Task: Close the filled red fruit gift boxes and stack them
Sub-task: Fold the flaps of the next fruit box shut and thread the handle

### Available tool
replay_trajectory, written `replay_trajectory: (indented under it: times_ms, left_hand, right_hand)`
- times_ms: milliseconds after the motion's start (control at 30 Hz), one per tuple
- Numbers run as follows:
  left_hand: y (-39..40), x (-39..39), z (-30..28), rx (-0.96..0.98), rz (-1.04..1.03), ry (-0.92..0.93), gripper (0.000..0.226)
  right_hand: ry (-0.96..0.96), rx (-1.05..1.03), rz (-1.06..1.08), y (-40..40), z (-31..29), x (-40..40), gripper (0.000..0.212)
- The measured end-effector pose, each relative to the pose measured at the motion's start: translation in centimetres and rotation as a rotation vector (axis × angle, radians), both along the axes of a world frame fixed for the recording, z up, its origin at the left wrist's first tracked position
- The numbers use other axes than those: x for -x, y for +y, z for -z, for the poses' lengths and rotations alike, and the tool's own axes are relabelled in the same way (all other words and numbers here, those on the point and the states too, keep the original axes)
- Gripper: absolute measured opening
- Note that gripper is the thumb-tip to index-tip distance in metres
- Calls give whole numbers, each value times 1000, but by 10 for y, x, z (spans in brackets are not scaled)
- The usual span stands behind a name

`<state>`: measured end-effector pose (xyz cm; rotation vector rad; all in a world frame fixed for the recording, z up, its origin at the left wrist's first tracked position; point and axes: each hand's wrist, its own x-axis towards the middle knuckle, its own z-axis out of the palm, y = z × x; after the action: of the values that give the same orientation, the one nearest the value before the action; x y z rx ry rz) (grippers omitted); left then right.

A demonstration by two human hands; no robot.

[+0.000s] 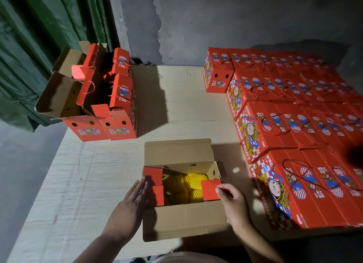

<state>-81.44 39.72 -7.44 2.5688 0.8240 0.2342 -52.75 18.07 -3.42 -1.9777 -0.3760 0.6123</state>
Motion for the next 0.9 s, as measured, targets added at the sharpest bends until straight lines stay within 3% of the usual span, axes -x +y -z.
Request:
replay_trajectory:
  times_ms: [133, 333, 433, 600, 700, 900]
  left_hand:
    - [1, 2, 4, -2, -4, -18, 73]
    - [0, 1, 2, 27, -5, -40, 67]
    - [-2, 2, -2, 32, 7, -53, 62]
    - [-4, 1, -7, 53, 2, -71, 59]
    - [-4, 1, -5, 58, -12, -76, 58]
    - [-3, 2, -3, 49, -24, -68, 58]
  right_hand:
    - [204, 27, 163, 11, 4, -10, 21]
    - [581, 102, 173, 18, 12, -23, 45]
    - [662, 56, 167, 19, 18, -26, 57]
    - [586, -3, 122, 18, 22, -29, 62]
    - [518, -5, 119, 18, 21, -30, 78]
    - [124, 98, 27, 20, 13, -22, 66]
